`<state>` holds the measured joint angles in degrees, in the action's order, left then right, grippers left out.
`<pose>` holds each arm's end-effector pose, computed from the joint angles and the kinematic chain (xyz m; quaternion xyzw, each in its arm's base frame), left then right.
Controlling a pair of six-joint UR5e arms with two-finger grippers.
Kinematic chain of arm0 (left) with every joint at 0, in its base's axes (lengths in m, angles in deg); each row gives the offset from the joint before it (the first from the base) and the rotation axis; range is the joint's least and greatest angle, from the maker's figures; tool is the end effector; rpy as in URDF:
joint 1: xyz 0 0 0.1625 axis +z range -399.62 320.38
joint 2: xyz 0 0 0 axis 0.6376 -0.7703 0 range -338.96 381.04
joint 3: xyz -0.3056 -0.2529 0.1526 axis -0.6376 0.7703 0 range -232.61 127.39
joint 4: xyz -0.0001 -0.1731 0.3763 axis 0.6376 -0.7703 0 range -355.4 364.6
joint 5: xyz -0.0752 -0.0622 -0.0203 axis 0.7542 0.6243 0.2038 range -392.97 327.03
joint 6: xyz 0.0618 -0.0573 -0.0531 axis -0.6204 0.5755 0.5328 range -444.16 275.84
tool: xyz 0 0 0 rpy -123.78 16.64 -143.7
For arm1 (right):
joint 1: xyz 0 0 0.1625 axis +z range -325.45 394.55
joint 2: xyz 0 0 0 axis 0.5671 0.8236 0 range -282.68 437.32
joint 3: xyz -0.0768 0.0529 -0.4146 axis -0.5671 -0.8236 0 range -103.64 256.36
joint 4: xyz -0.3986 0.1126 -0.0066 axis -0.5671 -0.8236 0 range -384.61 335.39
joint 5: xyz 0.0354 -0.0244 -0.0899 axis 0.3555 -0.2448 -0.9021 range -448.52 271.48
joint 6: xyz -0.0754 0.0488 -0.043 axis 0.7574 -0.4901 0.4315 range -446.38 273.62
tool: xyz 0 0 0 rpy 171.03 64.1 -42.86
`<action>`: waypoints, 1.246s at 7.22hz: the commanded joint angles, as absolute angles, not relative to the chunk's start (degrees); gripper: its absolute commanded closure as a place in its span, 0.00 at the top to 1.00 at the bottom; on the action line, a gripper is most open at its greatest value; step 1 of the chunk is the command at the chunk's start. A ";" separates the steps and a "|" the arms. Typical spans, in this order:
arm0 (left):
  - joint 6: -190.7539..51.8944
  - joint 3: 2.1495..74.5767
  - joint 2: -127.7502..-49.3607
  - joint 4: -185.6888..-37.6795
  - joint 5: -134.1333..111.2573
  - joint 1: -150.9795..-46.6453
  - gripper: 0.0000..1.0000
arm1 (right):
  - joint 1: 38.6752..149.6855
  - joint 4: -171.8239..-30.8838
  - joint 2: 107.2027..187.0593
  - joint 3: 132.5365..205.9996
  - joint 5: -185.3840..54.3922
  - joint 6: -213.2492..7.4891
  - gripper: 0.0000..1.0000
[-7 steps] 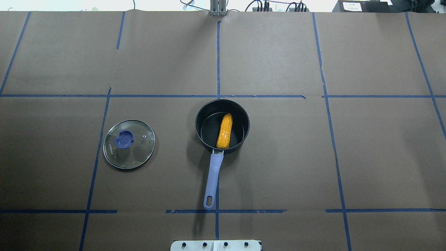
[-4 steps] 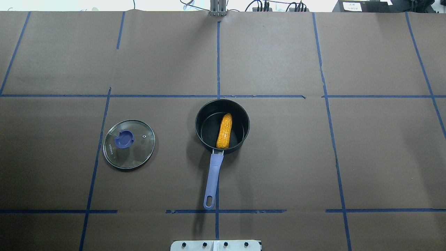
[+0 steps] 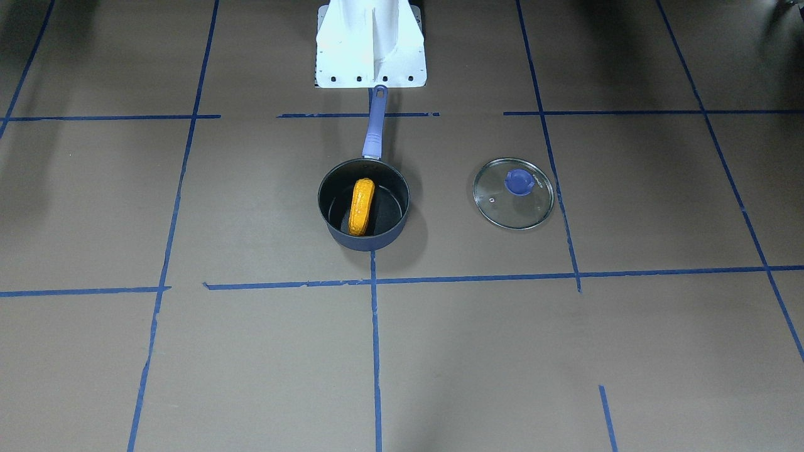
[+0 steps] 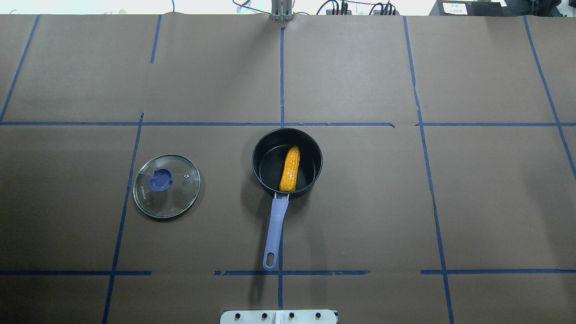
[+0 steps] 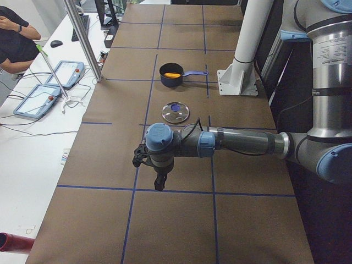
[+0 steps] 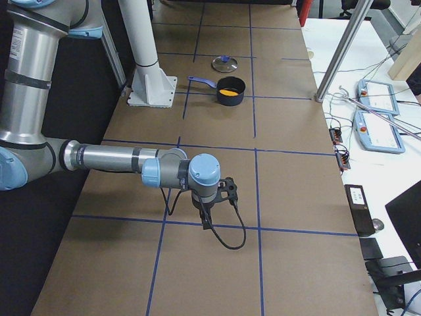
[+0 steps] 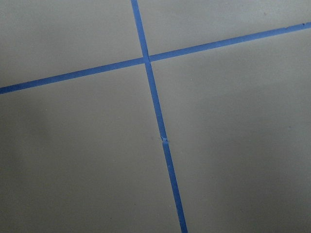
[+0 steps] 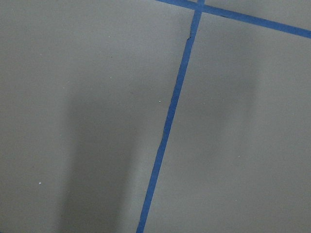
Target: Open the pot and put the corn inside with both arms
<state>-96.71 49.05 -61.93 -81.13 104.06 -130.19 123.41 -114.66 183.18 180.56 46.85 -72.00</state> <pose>-0.0647 -0.4383 0.6200 0.0485 0.3961 0.0969 0.9118 0.0550 -0.3747 0.6555 0.0308 -0.3846 -0.1188 0.9149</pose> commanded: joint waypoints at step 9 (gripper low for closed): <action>-97.08 49.35 -62.63 -81.45 103.97 -130.06 1.00 | 123.41 -114.52 182.00 178.58 46.83 -72.14 1.00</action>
<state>-97.00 49.41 -62.60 -81.45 104.20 -130.06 123.40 -114.50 182.19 178.82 46.50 -72.14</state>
